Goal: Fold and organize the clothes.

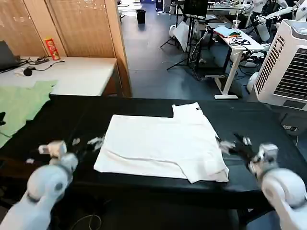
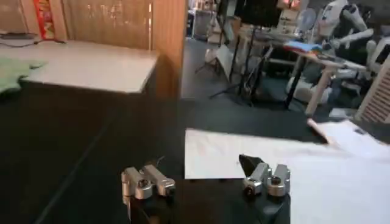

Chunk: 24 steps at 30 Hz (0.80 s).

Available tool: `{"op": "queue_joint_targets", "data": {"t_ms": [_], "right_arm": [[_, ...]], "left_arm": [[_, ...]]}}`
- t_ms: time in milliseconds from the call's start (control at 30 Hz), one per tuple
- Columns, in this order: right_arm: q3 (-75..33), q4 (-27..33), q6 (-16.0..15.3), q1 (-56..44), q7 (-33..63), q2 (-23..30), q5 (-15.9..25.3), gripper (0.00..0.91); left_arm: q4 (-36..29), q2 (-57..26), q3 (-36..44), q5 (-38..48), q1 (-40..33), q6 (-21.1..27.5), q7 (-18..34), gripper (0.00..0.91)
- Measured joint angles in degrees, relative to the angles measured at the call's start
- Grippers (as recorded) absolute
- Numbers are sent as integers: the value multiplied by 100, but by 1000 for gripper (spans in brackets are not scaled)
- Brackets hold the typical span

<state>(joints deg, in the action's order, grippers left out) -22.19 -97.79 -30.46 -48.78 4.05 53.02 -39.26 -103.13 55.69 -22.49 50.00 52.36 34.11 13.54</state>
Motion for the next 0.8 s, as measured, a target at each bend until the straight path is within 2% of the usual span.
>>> {"op": "queue_joint_targets", "data": {"t_ms": [200,367,533,733,800], "right_arm": [[963,1992,91,1705,-200,593,370,878],[1378,3184,44,2470,-229,985,425,878],[1555,3929,-45,2718,-232,1262,436,878],[1596,4381,-55,2867,-237,1471,491,878],[1597,4490,-55,2911,-243,1544,516,878]], "left_arm": [[1821,276,830,-174,-1591,17,-451,878],[3068,535,1235,-264,-2509,179,-797,878],[3902,716,1370,-447,-2903,264,-980,878],[4468,893,1419,-635,-3025,218,-1108,878],[4573,930,1430,-686,-3036,177,-1177,829]]}}
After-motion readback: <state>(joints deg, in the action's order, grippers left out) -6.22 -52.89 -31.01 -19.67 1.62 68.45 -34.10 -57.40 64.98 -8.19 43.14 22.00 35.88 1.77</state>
